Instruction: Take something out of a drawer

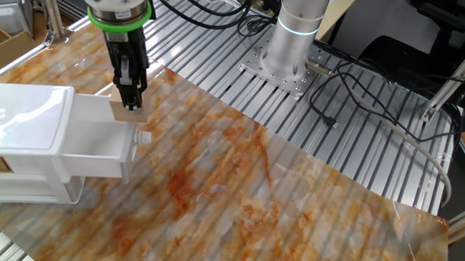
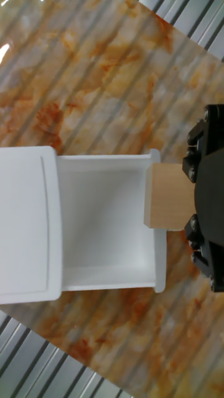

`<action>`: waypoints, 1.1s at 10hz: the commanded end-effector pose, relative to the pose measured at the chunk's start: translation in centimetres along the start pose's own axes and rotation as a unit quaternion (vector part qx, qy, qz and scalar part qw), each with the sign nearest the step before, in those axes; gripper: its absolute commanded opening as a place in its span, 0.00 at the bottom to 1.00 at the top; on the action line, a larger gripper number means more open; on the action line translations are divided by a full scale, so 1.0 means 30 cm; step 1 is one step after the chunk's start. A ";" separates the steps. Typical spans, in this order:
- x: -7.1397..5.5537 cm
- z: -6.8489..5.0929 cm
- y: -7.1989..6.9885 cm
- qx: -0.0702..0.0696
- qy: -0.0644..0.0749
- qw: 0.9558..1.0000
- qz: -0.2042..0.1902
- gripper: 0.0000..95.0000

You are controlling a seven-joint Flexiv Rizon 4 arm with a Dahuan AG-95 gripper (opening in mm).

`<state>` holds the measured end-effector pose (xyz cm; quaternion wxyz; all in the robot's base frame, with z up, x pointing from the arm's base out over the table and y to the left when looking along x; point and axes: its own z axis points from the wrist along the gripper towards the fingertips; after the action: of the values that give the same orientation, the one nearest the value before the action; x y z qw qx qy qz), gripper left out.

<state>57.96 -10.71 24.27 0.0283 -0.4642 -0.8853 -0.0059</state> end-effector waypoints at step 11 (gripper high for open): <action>-0.115 0.006 0.056 0.014 -0.012 1.000 -0.013 0.00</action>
<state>60.96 -12.47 23.91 0.0244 -0.4503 -0.8925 0.0084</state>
